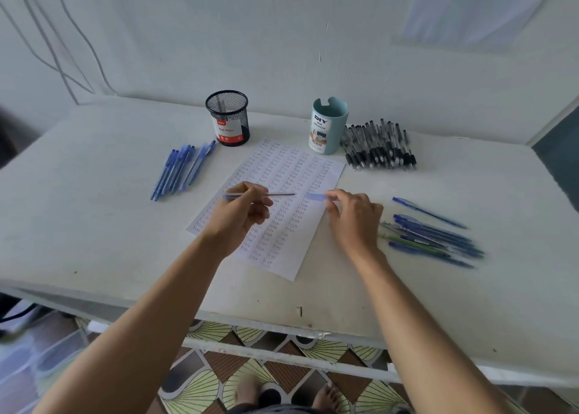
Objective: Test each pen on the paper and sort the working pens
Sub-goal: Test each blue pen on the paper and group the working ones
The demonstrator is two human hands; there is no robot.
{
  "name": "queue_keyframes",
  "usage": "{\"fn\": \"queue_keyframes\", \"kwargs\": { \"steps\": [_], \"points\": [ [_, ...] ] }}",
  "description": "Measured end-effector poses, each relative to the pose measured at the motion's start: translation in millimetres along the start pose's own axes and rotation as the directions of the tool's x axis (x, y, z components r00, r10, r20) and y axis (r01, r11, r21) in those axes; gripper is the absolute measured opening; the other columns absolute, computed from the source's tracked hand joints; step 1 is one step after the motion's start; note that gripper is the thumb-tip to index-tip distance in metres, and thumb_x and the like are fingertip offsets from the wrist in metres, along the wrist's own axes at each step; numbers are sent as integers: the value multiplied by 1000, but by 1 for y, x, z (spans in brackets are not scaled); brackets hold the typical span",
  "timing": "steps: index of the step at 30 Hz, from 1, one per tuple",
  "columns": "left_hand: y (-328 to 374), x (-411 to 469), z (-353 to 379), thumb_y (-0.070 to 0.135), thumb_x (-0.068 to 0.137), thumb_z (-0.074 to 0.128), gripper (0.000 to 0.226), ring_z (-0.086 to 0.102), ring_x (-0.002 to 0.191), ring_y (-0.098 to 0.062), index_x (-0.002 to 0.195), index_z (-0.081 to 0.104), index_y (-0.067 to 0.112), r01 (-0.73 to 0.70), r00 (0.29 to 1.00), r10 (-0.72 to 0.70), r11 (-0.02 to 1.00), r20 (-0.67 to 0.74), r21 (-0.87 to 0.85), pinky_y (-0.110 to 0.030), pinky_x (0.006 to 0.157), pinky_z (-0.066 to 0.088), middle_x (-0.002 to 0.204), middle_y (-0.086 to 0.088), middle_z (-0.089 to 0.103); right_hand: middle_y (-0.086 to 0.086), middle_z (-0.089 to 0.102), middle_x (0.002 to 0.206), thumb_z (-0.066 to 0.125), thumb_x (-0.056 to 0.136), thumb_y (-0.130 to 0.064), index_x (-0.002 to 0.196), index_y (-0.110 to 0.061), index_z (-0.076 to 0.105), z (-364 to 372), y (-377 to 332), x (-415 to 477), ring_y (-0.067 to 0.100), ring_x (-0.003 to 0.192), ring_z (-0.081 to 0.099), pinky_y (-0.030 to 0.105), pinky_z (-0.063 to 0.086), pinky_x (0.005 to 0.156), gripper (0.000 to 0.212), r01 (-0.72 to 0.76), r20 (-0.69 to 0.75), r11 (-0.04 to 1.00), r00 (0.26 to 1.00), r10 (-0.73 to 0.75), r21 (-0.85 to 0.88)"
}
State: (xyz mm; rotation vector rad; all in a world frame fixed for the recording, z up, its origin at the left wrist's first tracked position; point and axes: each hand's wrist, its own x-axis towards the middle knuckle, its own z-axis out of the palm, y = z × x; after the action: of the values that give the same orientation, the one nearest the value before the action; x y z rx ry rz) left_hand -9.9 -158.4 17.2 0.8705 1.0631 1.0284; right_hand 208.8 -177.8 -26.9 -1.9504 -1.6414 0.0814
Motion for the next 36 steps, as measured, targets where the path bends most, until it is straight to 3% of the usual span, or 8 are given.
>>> {"fn": "queue_keyframes", "kwargs": {
  "steps": [5,12,21,27,31,36],
  "points": [
    [-1,5,12,-8,94,48,13,47,50,-18,91,61,-9,-162,980,166,986,-112,38,-26,47,38,59,-10,59,-8,73,92,63,96,-21,108,-23,70,7,-7,-5,19,93,61,30,17,76,15,-5,-52,983,999,15,183],
    [2,7,13,-9,93,47,23,46,50,-19,75,58,-1,-181,979,183,983,-85,25,-26,47,36,59,-12,58,-8,72,89,60,98,-28,106,-30,67,12,-9,-3,13,90,61,29,15,73,10,3,-22,960,1000,4,281],
    [-2,10,8,-9,94,48,19,45,50,-18,80,59,-4,-163,985,166,985,-54,64,-26,47,36,59,-13,58,-14,66,83,63,97,-27,105,-26,71,14,-17,-5,14,88,60,29,18,73,11,61,-28,959,998,-56,275],
    [0,10,-1,-7,95,53,16,44,50,-18,80,60,-4,-150,988,152,986,-25,78,-27,48,34,59,-12,59,-8,70,84,66,95,-25,104,-26,72,16,-22,-3,13,87,60,29,21,75,10,79,-35,951,997,-72,300],
    [0,8,-4,-3,97,55,12,47,52,-17,89,61,-10,-123,991,119,990,56,66,-25,50,39,62,-11,60,-9,73,89,66,95,-19,103,-23,71,17,-31,-2,13,92,58,27,23,78,10,122,5,915,991,-134,385],
    [2,9,-15,-2,97,56,13,51,53,-17,86,62,-7,-131,990,129,991,56,30,-25,51,45,64,-12,62,-9,73,87,67,93,-12,99,-18,73,22,-46,1,16,91,60,29,29,82,9,113,-1,901,992,-124,418]
  ]
}}
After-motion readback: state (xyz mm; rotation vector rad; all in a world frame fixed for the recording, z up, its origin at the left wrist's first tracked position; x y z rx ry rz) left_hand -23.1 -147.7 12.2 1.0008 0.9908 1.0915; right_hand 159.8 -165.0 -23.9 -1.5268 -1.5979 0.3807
